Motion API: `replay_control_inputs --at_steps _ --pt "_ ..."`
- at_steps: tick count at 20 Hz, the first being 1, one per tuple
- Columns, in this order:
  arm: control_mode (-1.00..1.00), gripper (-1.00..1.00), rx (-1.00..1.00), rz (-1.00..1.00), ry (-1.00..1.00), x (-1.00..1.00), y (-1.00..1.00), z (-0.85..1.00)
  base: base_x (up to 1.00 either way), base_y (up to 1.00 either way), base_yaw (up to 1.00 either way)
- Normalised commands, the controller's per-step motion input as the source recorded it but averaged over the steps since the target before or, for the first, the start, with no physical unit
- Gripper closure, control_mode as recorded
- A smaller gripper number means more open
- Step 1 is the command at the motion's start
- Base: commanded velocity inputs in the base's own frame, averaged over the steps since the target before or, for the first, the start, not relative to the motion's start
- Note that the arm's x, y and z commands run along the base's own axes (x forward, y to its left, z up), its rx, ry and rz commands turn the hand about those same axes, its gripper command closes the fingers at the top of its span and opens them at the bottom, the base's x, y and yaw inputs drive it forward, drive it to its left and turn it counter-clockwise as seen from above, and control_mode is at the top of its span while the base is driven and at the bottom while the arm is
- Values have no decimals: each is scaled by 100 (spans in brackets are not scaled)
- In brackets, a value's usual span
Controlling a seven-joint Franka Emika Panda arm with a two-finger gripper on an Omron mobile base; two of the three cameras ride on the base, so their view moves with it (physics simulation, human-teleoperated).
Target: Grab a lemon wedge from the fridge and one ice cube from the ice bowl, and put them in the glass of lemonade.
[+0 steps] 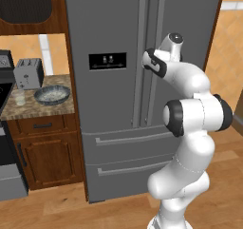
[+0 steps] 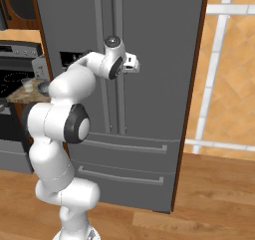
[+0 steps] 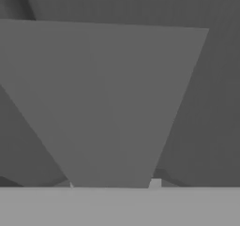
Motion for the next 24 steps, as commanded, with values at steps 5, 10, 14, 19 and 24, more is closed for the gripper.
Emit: replay_control_inputs --at_steps 5,10,14,19,24 --pt "-100 100 0 0 -5 9 -12 -14 0 0 0" --pt "-100 100 0 -6 -8 0 -56 -7 0 0 0" --pt "-100 100 0 -9 0 -8 -82 0 0 0 0" --pt "-100 100 3 -12 -3 -53 -99 13 0 0 0" --pt "-100 100 4 -15 -13 -79 -100 0 0 0 0"
